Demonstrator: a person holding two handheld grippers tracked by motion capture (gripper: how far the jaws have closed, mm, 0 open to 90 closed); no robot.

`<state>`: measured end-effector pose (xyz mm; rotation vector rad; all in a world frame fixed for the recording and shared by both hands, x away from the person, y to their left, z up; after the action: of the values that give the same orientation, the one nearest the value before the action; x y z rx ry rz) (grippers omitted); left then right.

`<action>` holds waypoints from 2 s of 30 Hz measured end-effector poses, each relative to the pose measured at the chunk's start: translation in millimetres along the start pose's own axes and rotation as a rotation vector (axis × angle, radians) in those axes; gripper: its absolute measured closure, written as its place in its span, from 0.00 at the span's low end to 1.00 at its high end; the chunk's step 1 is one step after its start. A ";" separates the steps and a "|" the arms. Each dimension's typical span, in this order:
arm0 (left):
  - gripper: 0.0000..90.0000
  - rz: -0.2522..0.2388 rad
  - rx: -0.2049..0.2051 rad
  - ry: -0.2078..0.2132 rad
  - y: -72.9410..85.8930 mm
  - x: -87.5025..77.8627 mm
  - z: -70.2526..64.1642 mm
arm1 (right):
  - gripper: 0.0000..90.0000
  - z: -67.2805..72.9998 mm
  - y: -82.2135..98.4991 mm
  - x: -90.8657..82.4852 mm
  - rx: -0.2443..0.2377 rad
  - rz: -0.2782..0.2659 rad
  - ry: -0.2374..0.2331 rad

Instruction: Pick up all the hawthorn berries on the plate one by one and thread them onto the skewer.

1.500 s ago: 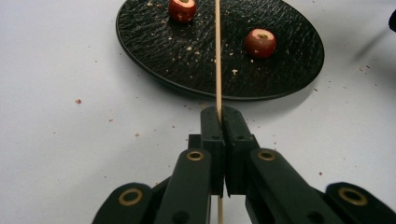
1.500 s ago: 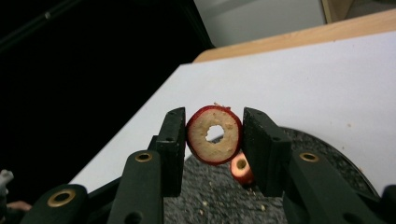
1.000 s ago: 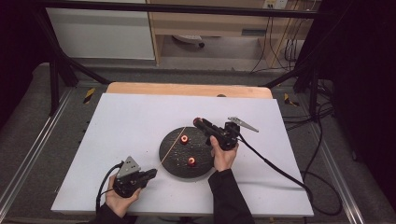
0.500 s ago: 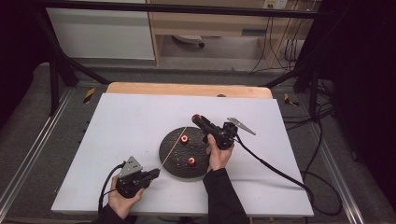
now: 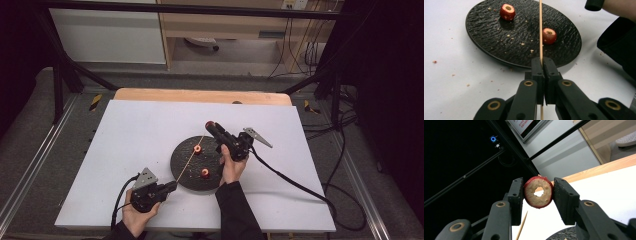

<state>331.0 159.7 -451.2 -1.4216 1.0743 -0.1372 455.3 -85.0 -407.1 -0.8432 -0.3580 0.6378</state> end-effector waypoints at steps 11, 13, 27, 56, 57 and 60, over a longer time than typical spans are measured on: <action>0.98 -0.004 -0.022 0.009 -0.7 2.6 -1.6 | 0.68 0.2 2.0 0.4 -0.007 -0.019 -0.007; 0.98 -0.004 -0.024 0.011 -0.9 2.9 -1.8 | 0.68 0.1 2.9 0.5 -0.006 -0.020 -0.011; 0.98 -0.009 -0.032 0.018 -2.0 6.5 -6.2 | 0.68 1.7 4.4 -0.2 0.002 -0.030 -0.019; 0.98 -0.027 -0.066 0.009 -7.2 10.8 -14.6 | 0.68 2.2 5.2 -0.4 0.017 -0.026 -0.034; 0.98 -0.029 -0.069 0.006 -7.9 11.2 -15.2 | 0.68 2.0 5.4 -0.4 0.014 -0.027 -0.034; 0.98 -0.032 -0.082 -0.006 -10.6 11.1 -16.4 | 0.68 2.5 5.8 -0.6 0.017 -0.026 -0.037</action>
<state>331.7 138.2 -444.7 -1.5123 1.0631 -0.1129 451.3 -81.1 -410.1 -0.8101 -0.3962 0.6325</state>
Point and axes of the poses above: each handheld gripper's, and its own axes: x roughly forward along the jaws, y roughly out of its underside, z roughly to its left, the point moved 3 cm from there along x, roughly forward along the jaws
